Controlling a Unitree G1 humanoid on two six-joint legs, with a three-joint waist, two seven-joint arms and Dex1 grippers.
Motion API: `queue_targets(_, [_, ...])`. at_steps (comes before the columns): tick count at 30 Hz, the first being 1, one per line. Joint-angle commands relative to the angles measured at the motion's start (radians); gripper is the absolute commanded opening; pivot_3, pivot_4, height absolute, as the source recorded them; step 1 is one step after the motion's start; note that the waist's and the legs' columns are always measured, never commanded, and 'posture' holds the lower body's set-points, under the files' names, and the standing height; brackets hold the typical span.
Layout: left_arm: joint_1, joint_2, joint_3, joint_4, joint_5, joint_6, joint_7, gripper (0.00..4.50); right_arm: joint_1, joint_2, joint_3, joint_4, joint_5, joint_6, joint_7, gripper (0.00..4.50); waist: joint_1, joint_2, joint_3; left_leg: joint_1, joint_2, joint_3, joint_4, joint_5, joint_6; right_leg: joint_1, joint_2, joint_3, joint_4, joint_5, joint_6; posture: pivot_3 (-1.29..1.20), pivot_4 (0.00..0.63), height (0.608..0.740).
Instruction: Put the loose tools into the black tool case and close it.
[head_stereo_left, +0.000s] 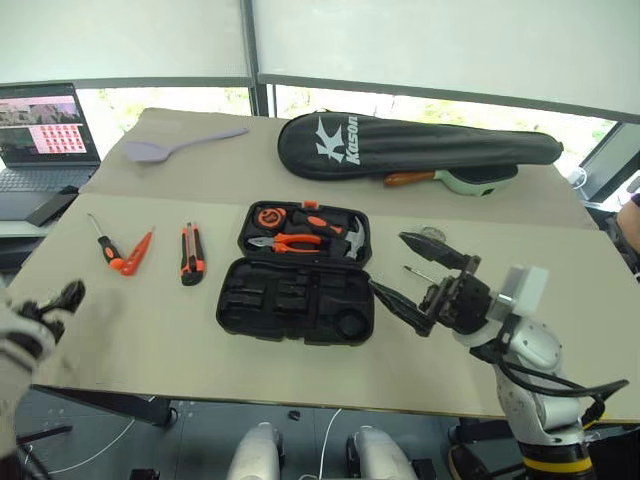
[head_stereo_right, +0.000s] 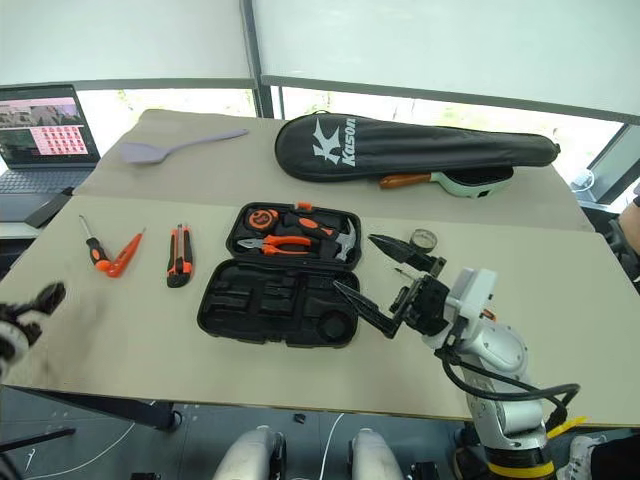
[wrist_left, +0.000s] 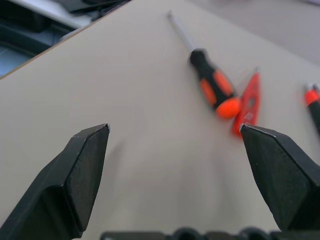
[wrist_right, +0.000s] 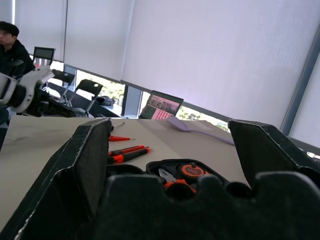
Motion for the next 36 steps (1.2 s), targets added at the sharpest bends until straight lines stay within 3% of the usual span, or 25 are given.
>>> queue_targets(1, [-0.207,0.051,-0.09,0.214,0.082,0.065,0.07,4.5,-0.027,-0.012,0.005,-0.035,-0.003,0.024,-0.013,4.36,-0.002,0.0,0.0,-0.001,0.0,0.0,0.0,0.0,0.0,-0.001,0.001,0.0,0.0,0.0,0.0,0.0,0.15,0.74])
queue_targets(8, [-0.576,0.081,-0.228,0.726,0.27,-0.119,0.032,4.5,-0.025,-0.016,0.001,-0.028,-0.005,0.035,-0.007,4.36,-0.016,-0.001,0.0,-0.004,-0.001,0.001,0.0,0.0,-0.001,-0.003,0.001,0.0,-0.001,0.0,0.0,0.0,0.15,0.74])
queue_targets(15, [-0.709,0.101,-0.252,1.034,0.36,-0.284,0.022,4.5,0.026,-0.019,0.002,-0.041,-0.003,0.026,0.009,4.36,-0.018,-0.001,0.0,-0.005,0.0,0.004,0.0,0.0,-0.001,-0.003,0.001,-0.001,-0.001,0.0,0.0,0.0,0.15,0.74])
queue_targets(19, [-0.738,0.098,-0.252,1.106,0.373,-0.316,-0.007,3.44,0.061,-0.019,-0.002,-0.056,-0.003,0.019,0.009,4.5,-0.017,-0.001,0.0,-0.005,0.0,0.005,0.0,0.0,-0.001,-0.003,0.001,-0.001,-0.001,0.0,0.0,0.0,0.15,0.74])
queue_targets(26, [-0.736,0.105,-0.24,1.12,0.378,-0.369,-0.036,0.91,0.095,-0.02,-0.008,-0.046,-0.007,-0.006,0.028,4.5,-0.015,-0.001,0.0,-0.005,-0.001,0.005,0.0,0.0,-0.001,-0.002,0.001,-0.001,-0.001,0.0,0.001,0.0,0.15,0.74])
queue_targets(31, [-0.696,0.109,-0.205,1.053,0.351,-0.436,-0.081,0.75,0.114,-0.023,-0.011,-0.031,-0.008,-0.025,0.051,4.5,-0.018,-0.001,0.0,-0.005,0.0,0.005,0.0,0.0,-0.001,-0.003,0.002,-0.001,0.0,0.0,0.001,0.0,0.15,0.74])
queue_targets(36, [-0.578,0.102,-0.174,0.865,0.313,-0.552,-0.242,0.75,0.128,-0.03,-0.02,-0.016,-0.004,-0.04,0.076,4.5,-0.016,-0.002,0.001,-0.006,0.0,0.005,0.0,0.0,-0.001,-0.004,0.001,-0.001,-0.001,0.0,0.001,0.0,0.15,0.74])
